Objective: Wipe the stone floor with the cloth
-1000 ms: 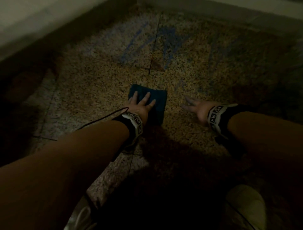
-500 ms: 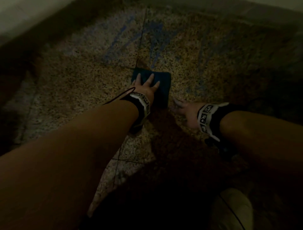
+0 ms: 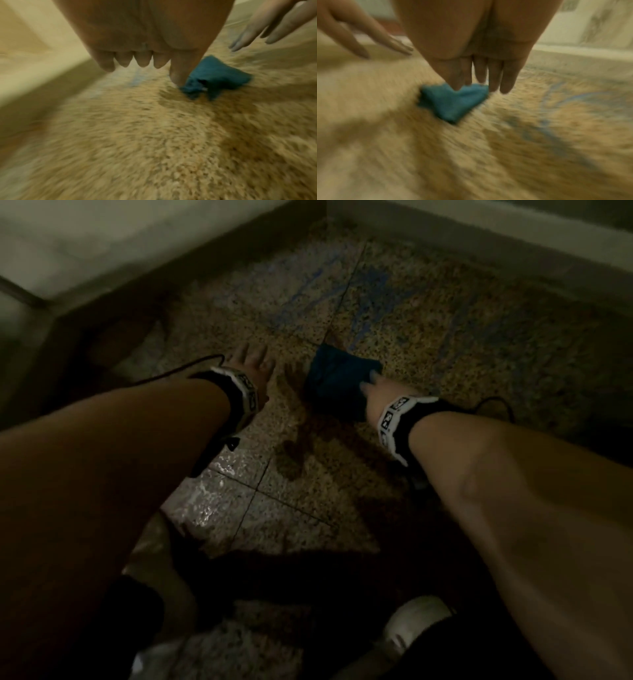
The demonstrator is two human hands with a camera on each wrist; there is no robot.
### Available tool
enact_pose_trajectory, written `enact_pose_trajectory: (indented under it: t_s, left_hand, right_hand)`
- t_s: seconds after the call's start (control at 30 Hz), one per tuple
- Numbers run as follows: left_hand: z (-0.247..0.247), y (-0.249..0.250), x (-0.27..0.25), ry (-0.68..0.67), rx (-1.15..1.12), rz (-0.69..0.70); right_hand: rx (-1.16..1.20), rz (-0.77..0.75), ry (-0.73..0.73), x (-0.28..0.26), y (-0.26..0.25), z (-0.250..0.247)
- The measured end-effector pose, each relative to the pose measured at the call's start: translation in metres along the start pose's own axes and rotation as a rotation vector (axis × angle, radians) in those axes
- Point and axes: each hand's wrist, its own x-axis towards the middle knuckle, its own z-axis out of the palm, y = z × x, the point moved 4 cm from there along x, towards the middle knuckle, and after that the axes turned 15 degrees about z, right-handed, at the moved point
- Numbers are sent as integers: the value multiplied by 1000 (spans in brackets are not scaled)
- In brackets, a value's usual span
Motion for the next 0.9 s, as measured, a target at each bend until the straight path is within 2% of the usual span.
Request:
enact_pose_trajectory:
  t_s: [0.1,0.27,0.33,0.43,0.5,0.67,0.9]
  left_hand:
    - [4,-7,-7,-30,-16,-78]
    - [27,2,24,-5,-164,-35]
    - [26,7,36,-3,-230,-29]
    - [20,16,53,-16,-200,23]
    - [20,17,65,-2,-226,55]
    - [30,14,73,29,-286,102]
    - [34,13,68,81,-364,88]
  right_hand:
    - [69,-51,12,7,-20,-2]
    - [26,-103,101,38,-47,-2]
    - [67,-109,84,51,-55,-4]
    - [66,-70,17,67,-62,5]
    - [48,-47,44,73,-64,14]
    - [3,-58,89,71,-63,14]
    - [-102,-126,35,51,-51,25]
